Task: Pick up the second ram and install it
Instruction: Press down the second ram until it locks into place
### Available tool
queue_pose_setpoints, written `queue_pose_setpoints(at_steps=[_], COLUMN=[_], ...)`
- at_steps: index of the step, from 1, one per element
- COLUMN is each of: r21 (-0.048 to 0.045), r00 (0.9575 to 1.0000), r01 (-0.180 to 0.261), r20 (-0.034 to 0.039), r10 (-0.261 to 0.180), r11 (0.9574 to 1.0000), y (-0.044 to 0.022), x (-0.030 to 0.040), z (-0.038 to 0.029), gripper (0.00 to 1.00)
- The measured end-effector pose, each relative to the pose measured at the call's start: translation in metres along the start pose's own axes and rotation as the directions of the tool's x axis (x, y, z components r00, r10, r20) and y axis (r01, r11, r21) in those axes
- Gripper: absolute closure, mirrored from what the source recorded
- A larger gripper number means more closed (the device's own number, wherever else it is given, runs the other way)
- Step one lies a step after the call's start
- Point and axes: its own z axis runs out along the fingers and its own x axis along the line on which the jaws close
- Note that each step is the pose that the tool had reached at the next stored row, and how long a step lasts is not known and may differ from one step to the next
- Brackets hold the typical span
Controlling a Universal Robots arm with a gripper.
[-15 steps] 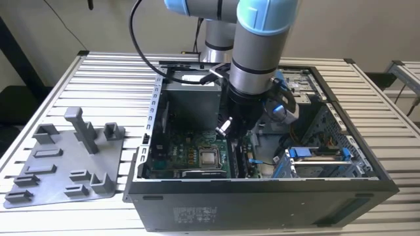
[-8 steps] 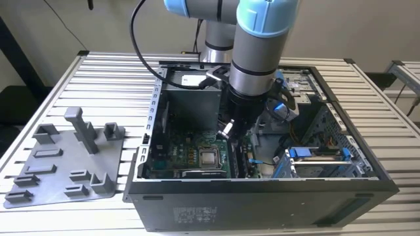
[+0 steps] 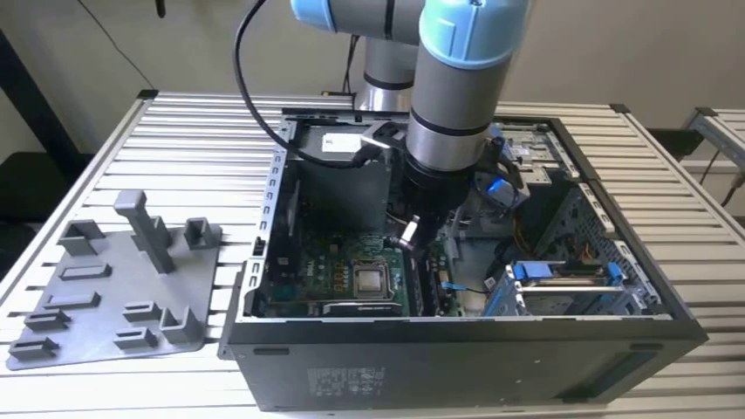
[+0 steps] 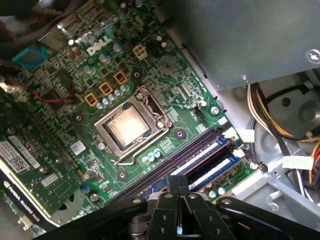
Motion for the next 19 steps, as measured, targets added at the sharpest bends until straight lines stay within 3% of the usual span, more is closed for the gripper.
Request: queue_pose_setpoints(at_steps=[4,8,11,14,19], r21=[0.0003,0.0005,0.0003,-0.0006,0.0013], r00=[0.9978,0.9912,0.9832,0.9726,0.9607], r01=[0.066,0.132,0.182,0.233,0.277], r20=[0.0019,0.0035,0.0043,0.0051,0.0067], r10=[-0.066,-0.132,-0.182,-0.233,-0.277], r11=[0.9978,0.9912,0.9833,0.9726,0.9607], y=[-0.0001,0.0000,0.0000,0.0001,0.0008], x=[0.0000,0.0000,0.0000,-0.0001,0.0004], z=[-0.0001,-0.0003,-0.0004,-0.0003,-0.0003], gripper=[0.89,0.89,0.89,0.89,0.89])
